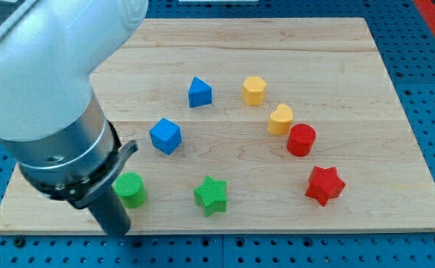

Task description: Place the green circle and green star at the left bottom corner vertically

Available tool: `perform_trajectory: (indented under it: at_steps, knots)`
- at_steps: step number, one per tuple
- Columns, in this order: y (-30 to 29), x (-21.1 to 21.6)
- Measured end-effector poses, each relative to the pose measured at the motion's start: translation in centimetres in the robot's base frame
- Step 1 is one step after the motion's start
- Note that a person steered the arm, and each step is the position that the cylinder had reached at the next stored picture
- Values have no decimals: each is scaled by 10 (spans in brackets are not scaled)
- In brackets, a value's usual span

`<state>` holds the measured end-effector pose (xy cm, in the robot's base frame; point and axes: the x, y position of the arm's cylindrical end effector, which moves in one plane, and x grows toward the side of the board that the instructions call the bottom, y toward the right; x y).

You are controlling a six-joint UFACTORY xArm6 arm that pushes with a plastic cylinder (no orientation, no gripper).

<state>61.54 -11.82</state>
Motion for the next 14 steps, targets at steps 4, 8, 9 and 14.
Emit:
perform_trajectory:
  at_steps: [4,8,9,14]
  knots:
    - [-64,-90]
    - [150,-65]
    - [133,-31]
    - [-51,-53]
